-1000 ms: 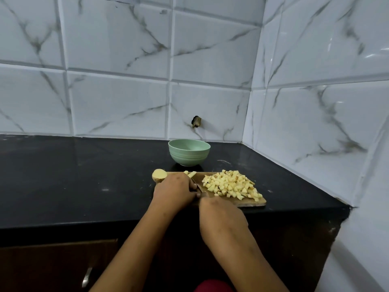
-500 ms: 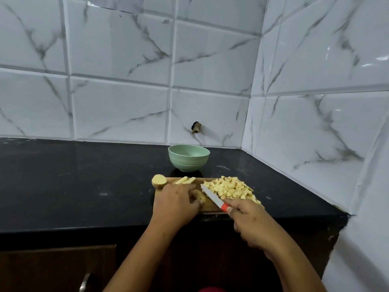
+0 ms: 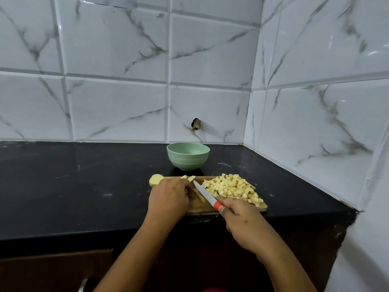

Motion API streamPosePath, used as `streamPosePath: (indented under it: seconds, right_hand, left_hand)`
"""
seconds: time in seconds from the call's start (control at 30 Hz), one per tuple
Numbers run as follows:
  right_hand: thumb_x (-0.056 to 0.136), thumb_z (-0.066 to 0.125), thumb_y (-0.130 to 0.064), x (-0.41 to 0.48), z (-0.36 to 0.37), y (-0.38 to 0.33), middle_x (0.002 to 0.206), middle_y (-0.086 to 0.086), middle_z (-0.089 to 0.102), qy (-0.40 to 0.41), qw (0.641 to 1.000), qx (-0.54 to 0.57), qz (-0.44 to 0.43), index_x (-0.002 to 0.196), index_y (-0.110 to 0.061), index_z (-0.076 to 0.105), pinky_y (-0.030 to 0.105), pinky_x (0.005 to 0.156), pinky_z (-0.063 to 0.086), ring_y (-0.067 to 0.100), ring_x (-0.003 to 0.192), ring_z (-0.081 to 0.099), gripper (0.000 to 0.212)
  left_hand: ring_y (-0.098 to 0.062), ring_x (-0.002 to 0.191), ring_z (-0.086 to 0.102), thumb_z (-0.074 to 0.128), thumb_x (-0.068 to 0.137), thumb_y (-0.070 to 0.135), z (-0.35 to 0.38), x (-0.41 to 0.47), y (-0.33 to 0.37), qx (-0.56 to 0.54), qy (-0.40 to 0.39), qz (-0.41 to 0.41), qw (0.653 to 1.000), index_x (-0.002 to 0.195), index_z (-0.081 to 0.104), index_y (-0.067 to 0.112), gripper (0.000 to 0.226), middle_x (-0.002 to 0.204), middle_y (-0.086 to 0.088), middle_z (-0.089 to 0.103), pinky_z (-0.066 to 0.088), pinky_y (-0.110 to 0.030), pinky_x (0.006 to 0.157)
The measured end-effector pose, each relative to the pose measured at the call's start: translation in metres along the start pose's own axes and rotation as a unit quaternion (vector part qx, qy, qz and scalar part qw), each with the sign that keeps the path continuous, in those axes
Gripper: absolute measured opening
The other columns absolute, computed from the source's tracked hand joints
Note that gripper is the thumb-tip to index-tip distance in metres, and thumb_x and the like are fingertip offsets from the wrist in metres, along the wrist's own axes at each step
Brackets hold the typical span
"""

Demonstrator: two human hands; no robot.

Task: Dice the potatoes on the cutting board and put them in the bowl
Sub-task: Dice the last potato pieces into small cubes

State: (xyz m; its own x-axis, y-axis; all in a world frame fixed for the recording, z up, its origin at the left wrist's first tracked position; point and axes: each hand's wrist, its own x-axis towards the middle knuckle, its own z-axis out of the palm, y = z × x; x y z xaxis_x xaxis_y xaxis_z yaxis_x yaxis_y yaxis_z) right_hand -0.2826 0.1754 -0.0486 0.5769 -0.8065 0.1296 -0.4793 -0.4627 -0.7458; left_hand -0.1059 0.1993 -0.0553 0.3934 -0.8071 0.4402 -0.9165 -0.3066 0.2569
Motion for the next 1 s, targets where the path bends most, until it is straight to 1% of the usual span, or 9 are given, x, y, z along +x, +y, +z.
streamPosePath:
  seconds: [0.1,0.2,0.33,0.47,0.6,0.7,0.83,0.9,1.0]
  right_hand:
    - [0.104,0.037,-0.023,0.0,-0.001,0.002,0.074,-0.014,0.043,0.008,1.0,0.01,0.001,0.145,-0.027,0.038,0.014,0.049,0.033,0.003,0.059,0.044,0.042]
    - [0.104,0.037,-0.023,0.0,-0.001,0.004,0.075,-0.017,0.038,0.012,1.0,0.018,0.005,0.146,-0.028,0.038,0.012,0.047,0.032,0.002,0.059,0.044,0.042]
    - [0.104,0.038,-0.024,0.001,-0.003,0.008,0.074,-0.016,0.039,0.011,0.999,0.03,0.011,0.146,-0.029,0.037,0.012,0.045,0.032,0.002,0.057,0.043,0.042]
    - [0.103,0.039,-0.023,0.001,-0.005,0.011,0.071,-0.01,0.047,0.013,0.999,0.05,0.009,0.144,-0.027,0.04,0.014,0.045,0.031,0.003,0.055,0.041,0.041]
    - [0.103,0.039,-0.023,0.002,-0.008,0.015,0.07,-0.009,0.048,0.016,0.997,0.074,0.018,0.142,-0.028,0.042,0.015,0.045,0.031,0.003,0.053,0.04,0.04]
    - [0.103,0.04,-0.023,0.002,-0.009,0.016,0.069,-0.01,0.048,0.019,0.996,0.088,0.021,0.142,-0.028,0.043,0.014,0.045,0.031,0.003,0.053,0.04,0.04]
    - [0.103,0.041,-0.023,0.0,-0.007,0.016,0.068,-0.009,0.047,0.011,0.995,0.101,0.026,0.142,-0.026,0.043,0.012,0.043,0.03,0.002,0.052,0.039,0.04]
    - [0.103,0.041,-0.022,-0.002,-0.005,0.016,0.066,-0.009,0.046,0.007,0.994,0.108,0.032,0.143,-0.026,0.042,0.012,0.042,0.03,0.002,0.051,0.038,0.04]
    - [0.103,0.041,-0.022,-0.002,-0.004,0.015,0.064,-0.007,0.046,0.007,0.992,0.118,0.037,0.143,-0.026,0.042,0.013,0.041,0.03,0.002,0.047,0.037,0.041]
  left_hand:
    - [-0.011,0.098,0.056,0.045,0.092,0.014,0.005,0.01,-0.006,-0.002,-0.024,0.016,1.0,0.116,0.065,0.033,0.037,0.112,0.007,0.064,0.054,-0.03,0.082]
    - [-0.016,0.105,0.05,0.042,0.092,0.009,0.009,0.016,-0.011,0.015,-0.059,0.034,0.998,0.125,0.059,0.038,0.048,0.119,0.002,0.058,0.05,-0.033,0.091]
    - [-0.014,0.095,0.039,0.039,0.094,0.01,0.009,0.021,-0.011,0.054,-0.072,0.06,0.994,0.134,0.049,0.039,0.051,0.118,0.001,0.052,0.046,-0.031,0.09]
    - [-0.015,0.104,0.042,0.041,0.095,0.011,0.006,0.021,-0.012,0.042,-0.079,0.064,0.994,0.132,0.052,0.038,0.047,0.115,0.001,0.05,0.046,-0.031,0.092]
    - [-0.017,0.113,0.042,0.043,0.091,0.007,0.006,0.023,-0.013,0.032,-0.06,0.062,0.996,0.134,0.05,0.029,0.049,0.126,0.001,0.048,0.044,-0.033,0.096]
    - [-0.017,0.116,0.039,0.042,0.091,0.008,0.006,0.026,-0.012,0.023,-0.104,0.093,0.99,0.137,0.047,0.032,0.052,0.134,0.003,0.044,0.037,-0.029,0.099]
    - [-0.019,0.125,0.037,0.041,0.09,0.013,0.004,0.035,-0.018,0.015,-0.178,0.108,0.978,0.138,0.045,0.035,0.053,0.142,0.003,0.041,0.03,-0.034,0.108]
    - [-0.018,0.126,0.037,0.042,0.091,0.018,0.002,0.037,-0.018,0.014,-0.19,0.127,0.974,0.139,0.043,0.035,0.05,0.141,0.002,0.043,0.029,-0.033,0.107]
    - [-0.017,0.123,0.04,0.044,0.096,0.034,0.004,0.038,-0.017,0.016,-0.182,0.143,0.973,0.138,0.042,0.037,0.043,0.138,0.004,0.046,0.029,-0.033,0.105]
